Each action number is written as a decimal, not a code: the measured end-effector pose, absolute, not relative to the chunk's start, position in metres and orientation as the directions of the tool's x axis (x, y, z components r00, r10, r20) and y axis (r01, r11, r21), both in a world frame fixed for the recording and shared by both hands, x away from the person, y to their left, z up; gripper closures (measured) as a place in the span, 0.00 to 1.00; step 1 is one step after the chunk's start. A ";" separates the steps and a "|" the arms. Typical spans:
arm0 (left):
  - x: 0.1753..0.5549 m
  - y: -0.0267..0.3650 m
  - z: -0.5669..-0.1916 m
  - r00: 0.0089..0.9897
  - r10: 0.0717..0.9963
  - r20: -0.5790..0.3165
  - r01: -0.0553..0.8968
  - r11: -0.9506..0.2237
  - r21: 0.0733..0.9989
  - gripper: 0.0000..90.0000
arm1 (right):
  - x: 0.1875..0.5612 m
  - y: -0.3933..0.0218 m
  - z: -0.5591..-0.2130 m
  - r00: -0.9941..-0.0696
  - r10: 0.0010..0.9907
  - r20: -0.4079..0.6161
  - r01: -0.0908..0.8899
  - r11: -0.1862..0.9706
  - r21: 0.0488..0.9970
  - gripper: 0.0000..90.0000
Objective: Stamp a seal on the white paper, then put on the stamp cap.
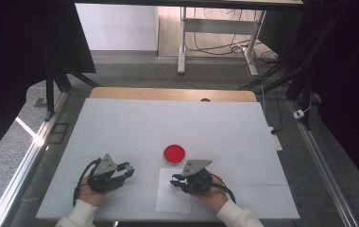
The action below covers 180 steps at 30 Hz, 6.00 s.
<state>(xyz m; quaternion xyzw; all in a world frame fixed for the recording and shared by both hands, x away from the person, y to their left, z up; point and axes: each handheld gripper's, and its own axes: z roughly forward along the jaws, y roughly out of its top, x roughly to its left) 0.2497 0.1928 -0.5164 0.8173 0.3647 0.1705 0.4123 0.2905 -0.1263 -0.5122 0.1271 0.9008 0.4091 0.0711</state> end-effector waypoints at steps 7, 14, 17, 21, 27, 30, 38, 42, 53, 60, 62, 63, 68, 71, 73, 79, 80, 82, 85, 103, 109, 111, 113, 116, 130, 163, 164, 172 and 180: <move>0.250 0.193 -0.517 0.675 0.737 -0.023 0.457 -0.393 0.798 0.72 | 0.289 -0.127 -0.512 -0.958 0.284 -0.043 0.156 0.640 0.752 0.84; 0.250 0.192 -0.517 0.675 0.737 -0.023 0.458 -0.394 0.797 0.72 | 0.288 -0.122 -0.509 -0.957 0.284 -0.060 0.152 0.666 0.730 0.84; 0.250 0.192 -0.517 0.675 0.737 -0.023 0.458 -0.395 0.796 0.71 | 0.289 -0.121 -0.509 -0.957 0.283 -0.063 0.151 0.673 0.724 0.84; 0.250 0.192 -0.517 0.675 0.737 -0.023 0.458 -0.395 0.797 0.72 | 0.289 -0.121 -0.509 -0.956 0.288 -0.059 0.158 0.673 0.723 0.84; 0.250 0.192 -0.517 0.675 0.738 -0.023 0.459 -0.395 0.796 0.72 | 0.289 -0.119 -0.507 -0.956 0.287 -0.060 0.161 0.684 0.712 0.84; 0.250 0.192 -0.517 0.675 0.738 -0.023 0.458 -0.395 0.796 0.72 | 0.289 -0.118 -0.507 -0.956 0.286 -0.065 0.158 0.688 0.708 0.84; 0.250 0.193 -0.517 0.674 0.738 -0.023 0.457 -0.393 0.798 0.72 | 0.288 -0.120 -0.508 -0.954 0.295 -0.048 0.171 0.670 0.722 0.84; 0.250 0.194 -0.516 0.672 0.740 -0.024 0.458 -0.390 0.799 0.72 | 0.288 -0.120 -0.508 -0.958 0.279 -0.065 0.148 0.674 0.723 0.84; 0.251 0.194 -0.516 0.673 0.739 -0.021 0.456 -0.392 0.799 0.72 | 0.289 -0.124 -0.504 -0.952 0.302 -0.057 0.161 0.647 0.745 0.84; 0.251 0.194 -0.517 0.674 0.739 -0.022 0.456 -0.392 0.799 0.71 | 0.292 -0.131 -0.501 -0.951 0.309 0.007 0.197 0.587 0.785 0.84; 0.251 0.194 -0.517 0.674 0.739 -0.022 0.457 -0.393 0.798 0.71 | 0.293 -0.134 -0.498 -0.948 0.318 0.014 0.204 0.572 0.794 0.84; 0.251 0.194 -0.517 0.674 0.739 -0.022 0.457 -0.393 0.798 0.72 | 0.293 -0.135 -0.497 -0.946 0.323 0.020 0.210 0.565 0.798 0.84; 0.251 0.194 -0.517 0.674 0.739 -0.022 0.457 -0.393 0.798 0.71 | 0.296 -0.142 -0.492 -0.938 0.345 0.032 0.224 0.532 0.817 0.84; 0.251 0.194 -0.517 0.675 0.737 -0.022 0.456 -0.394 0.798 0.71 | 0.298 -0.146 -0.490 -0.935 0.353 0.038 0.229 0.518 0.824 0.84; 0.251 0.194 -0.517 0.675 0.737 -0.022 0.457 -0.394 0.798 0.71 | 0.298 -0.148 -0.488 -0.933 0.359 0.043 0.235 0.512 0.827 0.84; 0.251 0.194 -0.517 0.676 0.736 -0.021 0.457 -0.396 0.797 0.71 | 0.301 -0.154 -0.485 -0.926 0.374 0.058 0.246 0.480 0.842 0.84; 0.251 0.194 -0.517 0.676 0.736 -0.022 0.457 -0.396 0.797 0.71 | 0.301 -0.154 -0.484 -0.925 0.377 0.056 0.245 0.476 0.844 0.84; 0.251 0.194 -0.517 0.676 0.737 -0.022 0.457 -0.395 0.797 0.71 | 0.301 -0.156 -0.483 -0.924 0.378 0.059 0.244 0.464 0.851 0.84; 0.252 0.193 -0.517 0.676 0.737 -0.022 0.459 -0.396 0.795 0.71 | 0.303 -0.157 -0.480 -0.916 0.395 0.072 0.257 0.438 0.861 0.84; 0.252 0.192 -0.518 0.679 0.734 -0.021 0.458 -0.401 0.793 0.71 | 0.308 -0.175 -0.461 -0.888 0.456 0.061 0.235 0.336 0.912 0.84; 0.253 0.192 -0.518 0.679 0.734 -0.020 0.458 -0.402 0.793 0.71 | 0.308 -0.178 -0.456 -0.883 0.463 0.079 0.243 0.306 0.920 0.84; 0.252 0.192 -0.518 0.679 0.734 -0.019 0.457 -0.403 0.793 0.71 | 0.307 -0.178 -0.456 -0.884 0.461 0.074 0.238 0.308 0.921 0.84; 0.252 0.191 -0.518 0.679 0.734 -0.016 0.455 -0.403 0.794 0.71 | 0.307 -0.178 -0.455 -0.884 0.461 0.074 0.236 0.306 0.922 0.84; 0.252 0.192 -0.517 0.679 0.734 -0.021 0.455 -0.399 0.796 0.71 | 0.307 -0.178 -0.455 -0.884 0.463 0.071 0.233 0.304 0.924 0.84; 0.255 0.185 -0.514 0.690 0.724 -0.012 0.438 -0.405 0.803 0.71 | 0.307 -0.178 -0.454 -0.880 0.470 0.067 0.232 0.302 0.925 0.84; 0.260 0.148 -0.510 0.753 0.658 0.016 0.387 -0.462 0.798 0.71 | 0.305 -0.167 -0.457 -0.889 0.451 0.077 0.240 0.314 0.919 0.84; 0.260 0.146 -0.510 0.756 0.654 0.018 0.384 -0.466 0.797 0.71 | 0.305 -0.166 -0.457 -0.890 0.450 0.080 0.241 0.313 0.919 0.84; 0.262 0.132 -0.510 0.771 0.636 0.021 0.372 -0.477 0.797 0.71 | 0.304 -0.165 -0.456 -0.893 0.442 0.082 0.243 0.320 0.916 0.84; 0.263 0.124 -0.510 0.784 0.620 0.025 0.362 -0.490 0.793 0.71 | 0.303 -0.164 -0.456 -0.895 0.439 0.083 0.243 0.323 0.915 0.83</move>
